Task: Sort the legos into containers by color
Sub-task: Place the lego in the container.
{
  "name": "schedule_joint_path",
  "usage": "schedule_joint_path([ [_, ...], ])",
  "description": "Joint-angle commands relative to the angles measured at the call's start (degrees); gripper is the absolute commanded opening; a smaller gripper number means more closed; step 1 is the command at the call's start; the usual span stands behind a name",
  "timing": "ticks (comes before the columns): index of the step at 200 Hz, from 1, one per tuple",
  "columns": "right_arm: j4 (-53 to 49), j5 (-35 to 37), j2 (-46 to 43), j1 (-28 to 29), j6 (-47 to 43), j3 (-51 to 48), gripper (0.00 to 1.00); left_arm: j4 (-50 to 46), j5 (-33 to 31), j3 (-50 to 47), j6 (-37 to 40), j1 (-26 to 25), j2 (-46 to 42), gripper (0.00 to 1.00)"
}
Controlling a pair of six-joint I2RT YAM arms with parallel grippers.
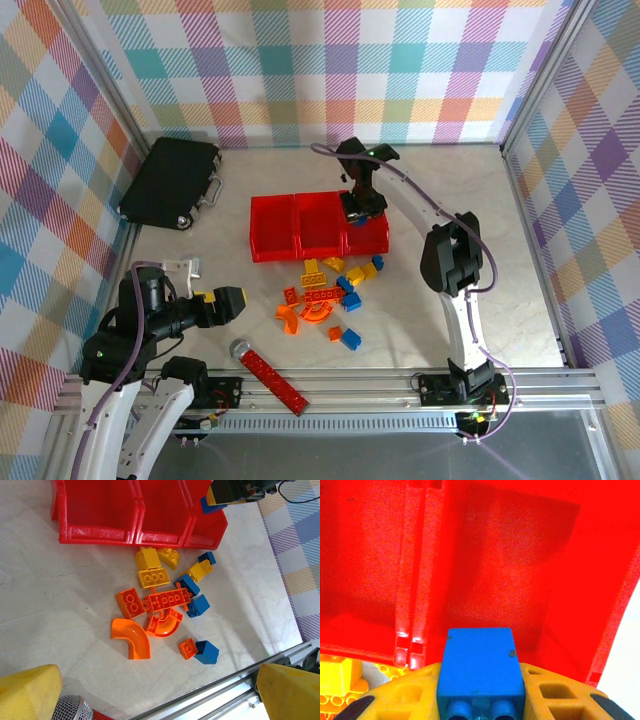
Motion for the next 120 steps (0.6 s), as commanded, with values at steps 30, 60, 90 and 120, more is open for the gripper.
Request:
schedule_joint_path([
  [30,1.72,1.40,2.44,-1.30,-0.67,2.25,0.28,1.09,-0.74,-0.53,-0.86,-0.31,-0.03,1.00],
  [60,2.92,1.35,4.38,-1.73,-0.87,3.47,0.28,0.98,-0.74,-0.54,-0.84,-0.30,0.18,1.00],
  [90,2.83,0.61,6.78,-2.18,-1.41,6.72,0.29,0.94,-1.04,-0.52,-0.96,-0.31,-0.11,1.00],
  [120,1.23,0.60,9.70,-2.40,-1.43,11.18,0.31,0.91,-1.76,-0.49,-1.19,-0.31,-0.11,1.00],
])
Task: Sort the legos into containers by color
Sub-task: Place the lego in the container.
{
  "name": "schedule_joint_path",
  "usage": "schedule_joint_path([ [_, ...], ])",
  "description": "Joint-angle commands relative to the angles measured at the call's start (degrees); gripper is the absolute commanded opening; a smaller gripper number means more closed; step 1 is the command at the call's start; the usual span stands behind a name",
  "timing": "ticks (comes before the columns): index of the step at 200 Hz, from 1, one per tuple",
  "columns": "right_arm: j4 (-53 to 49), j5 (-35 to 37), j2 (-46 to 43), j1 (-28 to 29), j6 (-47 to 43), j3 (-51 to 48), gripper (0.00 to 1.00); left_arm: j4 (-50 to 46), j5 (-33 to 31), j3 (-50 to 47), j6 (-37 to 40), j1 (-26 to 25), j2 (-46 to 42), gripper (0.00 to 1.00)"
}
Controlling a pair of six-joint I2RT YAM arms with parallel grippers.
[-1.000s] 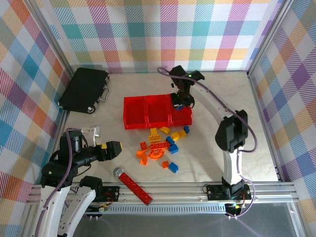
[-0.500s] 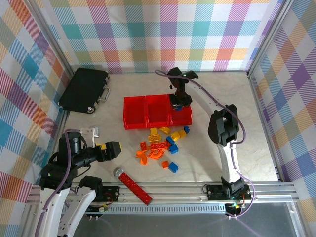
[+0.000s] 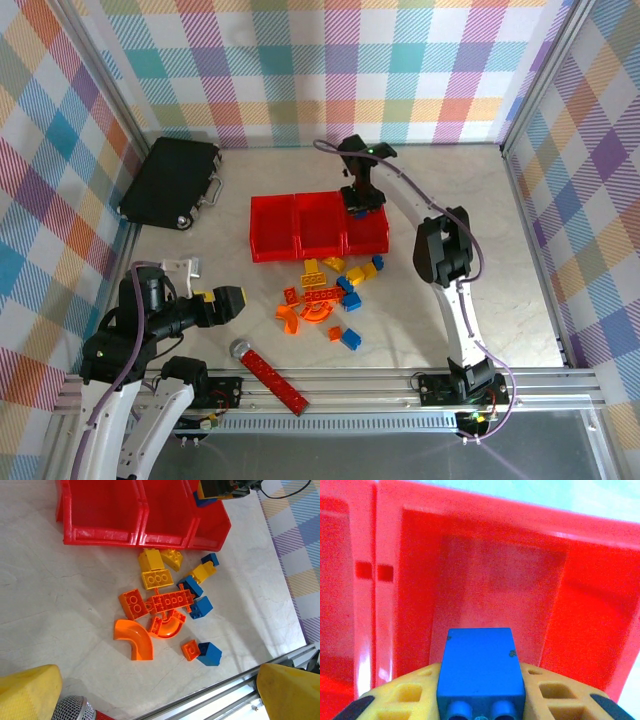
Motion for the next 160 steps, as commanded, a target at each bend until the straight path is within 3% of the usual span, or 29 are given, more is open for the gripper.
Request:
schedule_joint_path([
  [1,-1.72,-0.25,1.77,-0.52,-1.04,4.31,0.32,0.91,-0.66,-0.52,-1.08,-0.35,-0.13,1.00],
  [102,-1.16,0.11,5.17,-0.81,1.14,7.54,0.41,1.09,0.51,-0.59,-0.75,-0.31,0.48,1.00],
  [160,0.26,-0.07,1.65,-0.81,1.75,5.26,0.50,1.26,1.12,-0.68,-0.54,-0.28,0.38,1.00],
])
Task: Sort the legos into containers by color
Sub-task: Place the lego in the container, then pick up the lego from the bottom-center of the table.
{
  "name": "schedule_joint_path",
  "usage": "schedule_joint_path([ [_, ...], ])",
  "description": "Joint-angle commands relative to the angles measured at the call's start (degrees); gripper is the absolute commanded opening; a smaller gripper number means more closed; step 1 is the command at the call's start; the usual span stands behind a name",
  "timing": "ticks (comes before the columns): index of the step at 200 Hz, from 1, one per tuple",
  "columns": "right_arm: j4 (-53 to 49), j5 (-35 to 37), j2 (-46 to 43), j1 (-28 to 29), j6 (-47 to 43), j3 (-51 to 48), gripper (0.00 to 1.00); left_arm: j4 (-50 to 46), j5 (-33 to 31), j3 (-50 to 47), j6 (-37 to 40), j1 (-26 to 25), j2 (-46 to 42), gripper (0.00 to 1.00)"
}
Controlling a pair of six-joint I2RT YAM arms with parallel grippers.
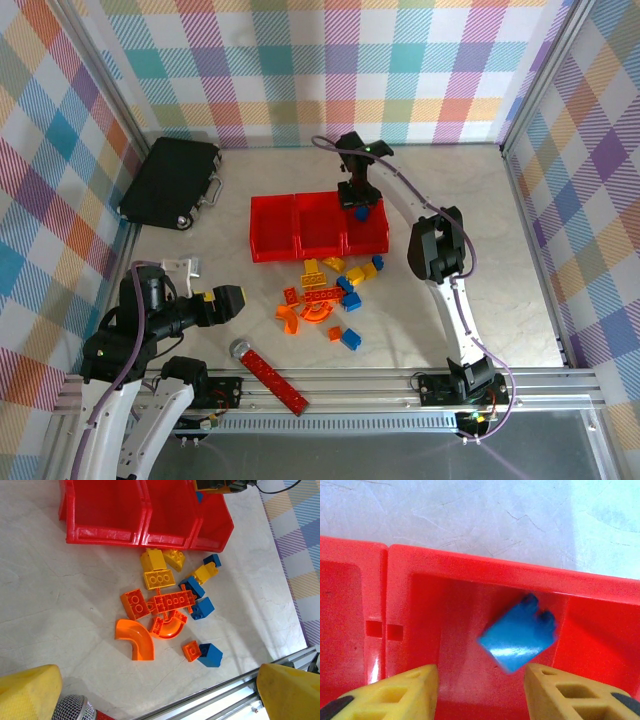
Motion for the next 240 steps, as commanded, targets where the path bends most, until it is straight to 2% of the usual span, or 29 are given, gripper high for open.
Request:
schedule_joint_path([
  [1,0.04,-0.11,-2.58,-0.39,0.91,-0.56,0.50,1.24,1.34,-0.63,0.03,-0.29,0.06,1.00],
  [46,-0.55,-1.06,-8.23,-0.37,1.74,-1.93,0.50,1.24,1.34,-0.67,0.01,-0.31,0.07,1.00],
  [81,0.88,-2.76,-16.57,-0.10,3.58,-7.95,0.51,1.17,1.26,-0.71,-0.07,-0.31,0.11,1.00],
  [161,13.38,-8.64,-49.24,2.37,11.37,-47.99,0.55,1.10,0.57,-0.66,-0.47,-0.31,0.71,1.00],
  [204,10.59,-8.77,-62.60,6.19,13.25,-63.47,0.60,0.37,-0.20,-0.63,-1.17,-0.30,1.86,1.00],
  [240,7.17,-9.18,-68.74,11.96,15.89,-71.09,0.68,0.13,-0.66,-0.44,-1.32,-0.31,2.45,1.00],
])
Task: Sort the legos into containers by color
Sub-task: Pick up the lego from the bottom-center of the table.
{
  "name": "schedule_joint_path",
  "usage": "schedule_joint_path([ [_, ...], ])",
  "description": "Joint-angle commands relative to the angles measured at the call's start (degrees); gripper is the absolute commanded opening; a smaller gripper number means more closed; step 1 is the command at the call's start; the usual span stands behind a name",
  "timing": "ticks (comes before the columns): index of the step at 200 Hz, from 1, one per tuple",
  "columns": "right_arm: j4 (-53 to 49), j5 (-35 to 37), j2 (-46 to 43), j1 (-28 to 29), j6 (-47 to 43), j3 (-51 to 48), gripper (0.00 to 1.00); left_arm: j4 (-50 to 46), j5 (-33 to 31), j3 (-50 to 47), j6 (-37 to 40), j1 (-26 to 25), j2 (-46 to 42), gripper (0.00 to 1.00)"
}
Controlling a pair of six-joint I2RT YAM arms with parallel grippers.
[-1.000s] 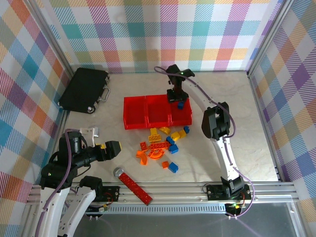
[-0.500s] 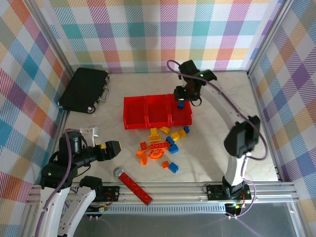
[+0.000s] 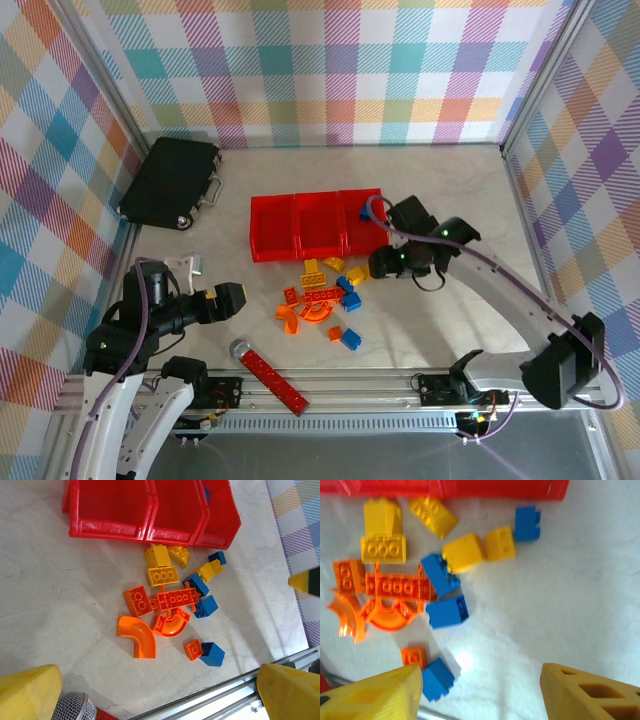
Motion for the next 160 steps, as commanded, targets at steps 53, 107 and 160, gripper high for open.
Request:
schedule_joint_path([
  [53,-1.21,-2.68,-1.29,9.48,4.64,-8.15,0.74,-0.65,-0.94,-0.30,-1.15,-0.31,-0.44,1.00],
  [107,5.20,-1.83,8.19,12.85,4.63,-5.67,0.75,-0.77,-1.17,-0.33,-1.29,-0.31,-0.21,1.00],
  [160,6.70,0.20,18.83,14.10,1.50,-1.46,0.77,-0.96,-1.07,-0.36,-1.31,-0.38,-0.21,1.00],
])
